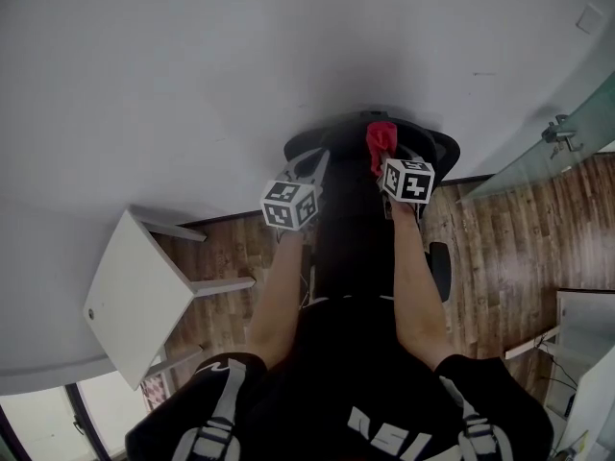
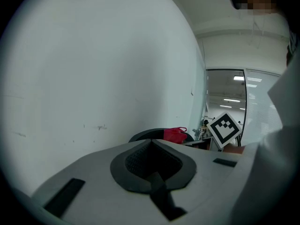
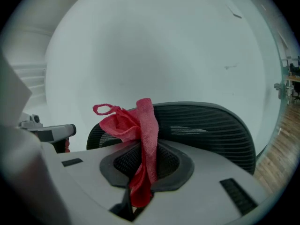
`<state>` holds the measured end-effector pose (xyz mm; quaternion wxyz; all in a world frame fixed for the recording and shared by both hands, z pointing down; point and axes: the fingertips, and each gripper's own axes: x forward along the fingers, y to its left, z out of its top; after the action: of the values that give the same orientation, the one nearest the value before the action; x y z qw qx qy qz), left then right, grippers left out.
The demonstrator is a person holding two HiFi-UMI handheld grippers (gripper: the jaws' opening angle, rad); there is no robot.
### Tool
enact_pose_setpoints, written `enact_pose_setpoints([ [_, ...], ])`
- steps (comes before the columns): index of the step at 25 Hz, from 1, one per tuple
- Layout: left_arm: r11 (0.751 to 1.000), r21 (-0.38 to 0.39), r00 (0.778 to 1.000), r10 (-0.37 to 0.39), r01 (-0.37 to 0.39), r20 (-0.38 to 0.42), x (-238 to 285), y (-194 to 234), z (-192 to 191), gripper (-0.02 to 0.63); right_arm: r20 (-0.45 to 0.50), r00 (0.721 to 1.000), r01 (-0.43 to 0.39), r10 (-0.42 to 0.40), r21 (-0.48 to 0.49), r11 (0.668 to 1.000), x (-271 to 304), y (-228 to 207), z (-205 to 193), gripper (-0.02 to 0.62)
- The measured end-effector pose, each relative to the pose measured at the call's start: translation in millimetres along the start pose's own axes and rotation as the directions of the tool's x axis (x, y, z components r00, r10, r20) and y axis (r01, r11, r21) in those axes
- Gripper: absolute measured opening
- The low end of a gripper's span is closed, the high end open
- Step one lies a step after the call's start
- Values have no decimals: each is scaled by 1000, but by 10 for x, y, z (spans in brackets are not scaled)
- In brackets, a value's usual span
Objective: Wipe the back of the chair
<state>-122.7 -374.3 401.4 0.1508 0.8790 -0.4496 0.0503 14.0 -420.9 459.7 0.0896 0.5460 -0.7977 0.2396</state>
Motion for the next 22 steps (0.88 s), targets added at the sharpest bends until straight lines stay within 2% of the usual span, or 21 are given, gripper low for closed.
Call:
enact_pose_setpoints([
  [10, 999, 10, 999, -40, 40, -9, 145, -220, 9, 25, 29, 996, 78, -80, 52, 996, -209, -412, 22, 77],
  [22, 998, 12, 998, -56, 56, -11, 132, -392, -9, 25, 42, 985, 166, -169, 57, 984, -477, -713, 14, 71],
])
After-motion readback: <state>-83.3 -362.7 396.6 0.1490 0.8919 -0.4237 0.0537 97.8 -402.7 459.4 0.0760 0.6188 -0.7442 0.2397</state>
